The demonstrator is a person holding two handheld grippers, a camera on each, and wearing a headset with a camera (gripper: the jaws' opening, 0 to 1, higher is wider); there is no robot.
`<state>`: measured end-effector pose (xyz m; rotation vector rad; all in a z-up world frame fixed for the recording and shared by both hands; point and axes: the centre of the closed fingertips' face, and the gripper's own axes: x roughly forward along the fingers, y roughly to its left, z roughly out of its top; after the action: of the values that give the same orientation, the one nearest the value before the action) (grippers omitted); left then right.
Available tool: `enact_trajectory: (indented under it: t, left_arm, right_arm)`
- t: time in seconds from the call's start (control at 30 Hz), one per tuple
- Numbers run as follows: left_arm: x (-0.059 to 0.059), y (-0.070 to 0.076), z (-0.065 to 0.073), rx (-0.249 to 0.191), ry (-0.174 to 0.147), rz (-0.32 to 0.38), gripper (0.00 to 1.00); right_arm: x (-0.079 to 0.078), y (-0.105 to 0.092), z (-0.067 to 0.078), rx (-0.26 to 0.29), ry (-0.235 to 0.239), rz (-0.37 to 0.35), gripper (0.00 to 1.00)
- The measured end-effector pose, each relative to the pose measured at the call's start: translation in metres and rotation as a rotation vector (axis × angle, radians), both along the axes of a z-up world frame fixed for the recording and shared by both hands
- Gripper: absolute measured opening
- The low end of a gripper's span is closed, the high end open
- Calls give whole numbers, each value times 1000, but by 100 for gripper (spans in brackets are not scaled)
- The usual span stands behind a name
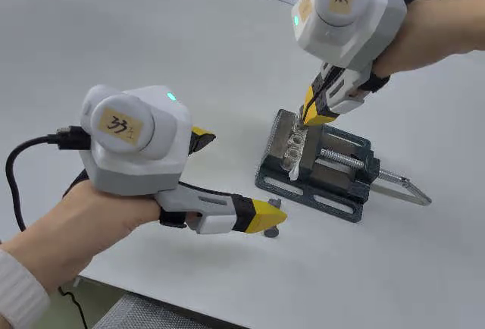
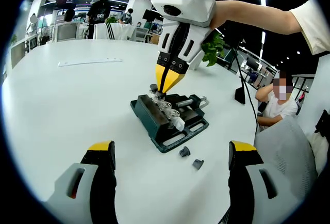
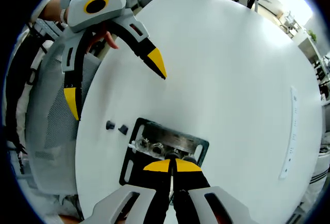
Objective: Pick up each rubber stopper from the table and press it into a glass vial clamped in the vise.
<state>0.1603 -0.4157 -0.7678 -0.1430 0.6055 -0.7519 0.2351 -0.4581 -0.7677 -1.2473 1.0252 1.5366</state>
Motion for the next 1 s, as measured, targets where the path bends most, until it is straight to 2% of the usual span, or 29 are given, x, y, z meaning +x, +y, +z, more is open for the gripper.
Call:
enact_trajectory:
  t: [0.07,0.13,0.17,0.37,0.53,0.73,0.9,1.0]
  left_arm:
    - [0,-1,0,-1,2,1,90]
    - [0,-1,0,-2,2,1,90]
    - [0,-1,0,-2,2,2,90]
    - [2,-1,-1,-4,1,3,90]
    - [3,-2,0,-8,-2,5,90]
    - [3,-1,1,-10,-5,8,90]
    - [4,1,2,-8,-7,13,90]
    - [4,1,0,-6,-4,10,89]
  right_arm:
    - [0,1,0,-8,2,-9,0]
    - [1,1,0,-28,6,-52,0]
    - [2,3,-1,-27,3,-37,0]
    - [3,3,-2,-65,4,-91,0]
    - [4,2,-3,-86,-11,-101,0]
    - [-1,3,-3,-115,-41,-56,0]
    - [3,3,-5,-113,-47,-45,0]
    - [3,3,-5,-104,-38,-66,0]
